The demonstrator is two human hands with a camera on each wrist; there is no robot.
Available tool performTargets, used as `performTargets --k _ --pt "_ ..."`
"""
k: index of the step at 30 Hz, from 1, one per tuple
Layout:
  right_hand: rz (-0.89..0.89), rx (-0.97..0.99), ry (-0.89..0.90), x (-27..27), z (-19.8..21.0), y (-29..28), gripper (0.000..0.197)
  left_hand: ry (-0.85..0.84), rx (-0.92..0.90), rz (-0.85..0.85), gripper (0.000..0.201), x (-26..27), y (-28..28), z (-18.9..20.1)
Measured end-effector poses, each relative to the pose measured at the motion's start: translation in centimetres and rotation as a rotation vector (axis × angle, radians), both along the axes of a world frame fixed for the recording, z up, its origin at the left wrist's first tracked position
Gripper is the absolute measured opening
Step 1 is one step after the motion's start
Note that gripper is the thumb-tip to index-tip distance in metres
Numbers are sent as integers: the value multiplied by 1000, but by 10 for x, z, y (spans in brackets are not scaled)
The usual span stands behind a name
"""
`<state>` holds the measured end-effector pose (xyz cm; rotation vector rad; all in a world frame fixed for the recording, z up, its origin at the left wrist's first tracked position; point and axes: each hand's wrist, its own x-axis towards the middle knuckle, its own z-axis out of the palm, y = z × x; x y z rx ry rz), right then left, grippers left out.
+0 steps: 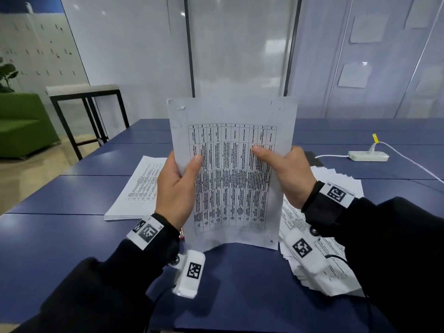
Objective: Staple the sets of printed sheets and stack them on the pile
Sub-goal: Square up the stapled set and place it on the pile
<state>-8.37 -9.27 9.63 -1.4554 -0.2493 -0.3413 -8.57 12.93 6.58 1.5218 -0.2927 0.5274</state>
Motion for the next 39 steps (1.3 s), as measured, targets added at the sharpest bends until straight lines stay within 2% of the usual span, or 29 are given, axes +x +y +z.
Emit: performTargets --k 4,8,12,15,18,20,21,23,24,26,28,30,32,34,36,39 --pt "-3 40 31 3 4 -3 22 10 20 3 29 1 1 3" --pt "64 106 100 5 -1 -11 28 121 -22 -54 25 6 7 8" --pt "112 100 297 10 -39 -19 35 332 53 -95 24 0 7 -20" --pt "148 125 467 7 -73 -21 40 418 163 -137 24 -1 17 -46" --pt "177 124 561 3 -102 -21 46 349 448 -10 27 4 38 -45" --pt "197 137 587 -2 -113 -21 38 301 634 139 36 6 57 -36" --pt "209 129 587 -5 -117 -21 34 303 715 154 40 7 68 -34" --pt "199 101 565 -6 -124 -21 35 404 947 105 45 12 89 -32" --pt "191 93 551 -4 -127 -21 43 484 1093 57 44 13 99 -33" --pt "180 56 535 -3 -130 -20 54 610 1374 -40 32 14 114 -37" --pt "163 36 505 -4 -131 -18 40 606 1519 -71 25 14 122 -40" --pt "146 30 493 -6 -132 -16 31 569 1516 -66 25 17 128 -41" --pt "143 33 473 -7 -133 -15 28 596 1419 -102 27 20 136 -37" --pt "140 30 462 -7 -133 -16 28 643 1246 -189 32 24 145 -26" --pt "142 41 457 -8 -133 -17 28 673 993 -286 40 24 151 -9" --pt "144 27 443 -8 -134 -17 29 560 722 -267 52 23 151 18"
